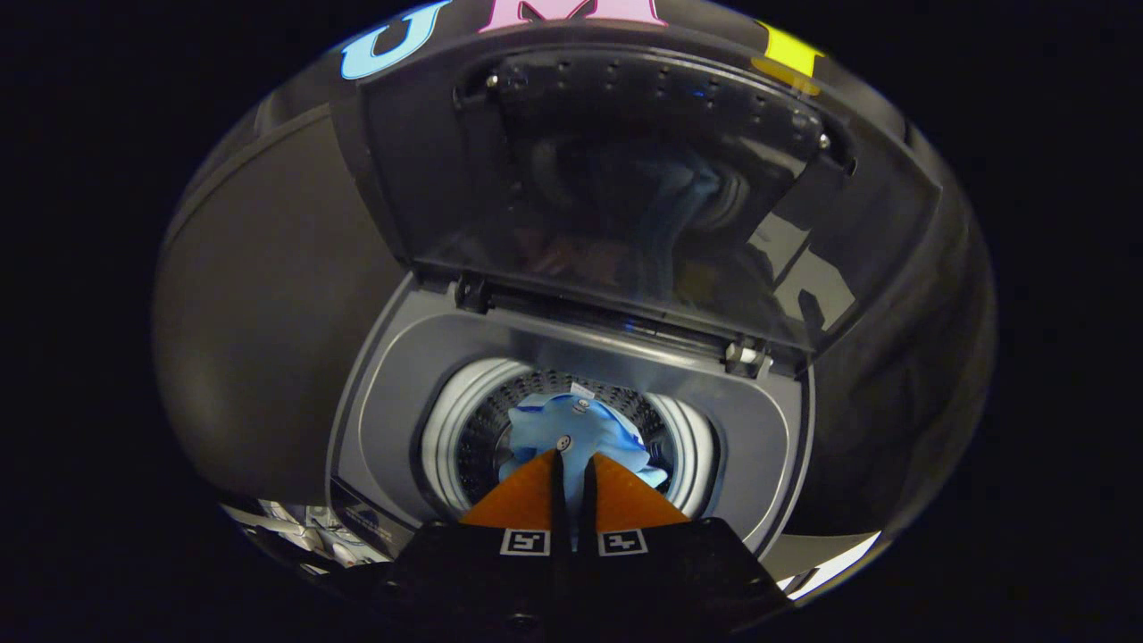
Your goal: Put the clothes into the washing machine and then close the washing machine lid.
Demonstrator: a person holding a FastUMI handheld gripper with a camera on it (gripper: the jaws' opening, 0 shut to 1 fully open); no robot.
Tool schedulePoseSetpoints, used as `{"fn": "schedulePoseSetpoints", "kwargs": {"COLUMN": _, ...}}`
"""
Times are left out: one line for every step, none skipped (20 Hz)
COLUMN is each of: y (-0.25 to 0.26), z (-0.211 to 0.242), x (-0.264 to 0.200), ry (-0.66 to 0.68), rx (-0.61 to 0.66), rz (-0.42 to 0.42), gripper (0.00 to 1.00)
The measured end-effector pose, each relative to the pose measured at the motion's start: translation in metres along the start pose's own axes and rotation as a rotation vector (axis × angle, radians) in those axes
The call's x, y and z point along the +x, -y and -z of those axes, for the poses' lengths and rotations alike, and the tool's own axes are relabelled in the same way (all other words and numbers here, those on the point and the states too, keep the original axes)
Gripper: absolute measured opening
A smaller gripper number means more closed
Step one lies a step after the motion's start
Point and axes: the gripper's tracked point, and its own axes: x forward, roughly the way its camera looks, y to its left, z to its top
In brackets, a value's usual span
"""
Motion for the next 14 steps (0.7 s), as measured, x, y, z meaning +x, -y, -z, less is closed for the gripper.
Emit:
{"fn": "schedulePoseSetpoints", "kwargs": {"y": -0.001, "z": 0.003, "x": 0.003, "ry": -0.008, "rx": -0.005, "rz": -0.001, "gripper": 0.05}}
{"fn": "schedulePoseSetpoints", "kwargs": {"y": -0.002, "z": 0.004, "x": 0.005, "ry": -0.012, "rx": -0.01, "rz": -0.003, "gripper": 0.05}}
{"fn": "schedulePoseSetpoints", "kwargs": {"y": -0.003, "z": 0.005, "x": 0.006, "ry": -0.014, "rx": -0.016, "rz": -0.004, "gripper": 0.05}}
{"fn": "schedulePoseSetpoints", "kwargs": {"y": -0.003, "z": 0.004, "x": 0.006, "ry": -0.011, "rx": -0.022, "rz": -0.005, "gripper": 0.05}}
{"fn": "schedulePoseSetpoints", "kwargs": {"y": -0.004, "z": 0.003, "x": 0.006, "ry": -0.005, "rx": -0.029, "rz": -0.004, "gripper": 0.05}}
{"fn": "schedulePoseSetpoints", "kwargs": {"y": -0.004, "z": 0.003, "x": 0.006, "ry": -0.002, "rx": -0.032, "rz": -0.004, "gripper": 0.05}}
{"fn": "schedulePoseSetpoints", "kwargs": {"y": -0.004, "z": 0.003, "x": 0.007, "ry": -0.002, "rx": -0.033, "rz": -0.005, "gripper": 0.05}}
{"fn": "schedulePoseSetpoints", "kwargs": {"y": -0.004, "z": 0.004, "x": 0.008, "ry": -0.004, "rx": -0.033, "rz": -0.006, "gripper": 0.05}}
{"fn": "schedulePoseSetpoints", "kwargs": {"y": -0.004, "z": 0.005, "x": 0.01, "ry": -0.008, "rx": -0.034, "rz": -0.008, "gripper": 0.05}}
{"fn": "schedulePoseSetpoints", "kwargs": {"y": -0.003, "z": 0.006, "x": 0.012, "ry": -0.014, "rx": -0.033, "rz": -0.008, "gripper": 0.05}}
{"fn": "schedulePoseSetpoints", "kwargs": {"y": -0.004, "z": 0.008, "x": 0.014, "ry": -0.021, "rx": -0.023, "rz": -0.012, "gripper": 0.05}}
{"fn": "schedulePoseSetpoints", "kwargs": {"y": -0.004, "z": 0.01, "x": 0.017, "ry": -0.032, "rx": -0.007, "rz": -0.022, "gripper": 0.05}}
{"fn": "schedulePoseSetpoints", "kwargs": {"y": -0.005, "z": 0.013, "x": 0.019, "ry": -0.038, "rx": 0.01, "rz": -0.025, "gripper": 0.05}}
{"fn": "schedulePoseSetpoints", "kwargs": {"y": -0.003, "z": 0.013, "x": 0.02, "ry": -0.042, "rx": 0.014, "rz": -0.018, "gripper": 0.05}}
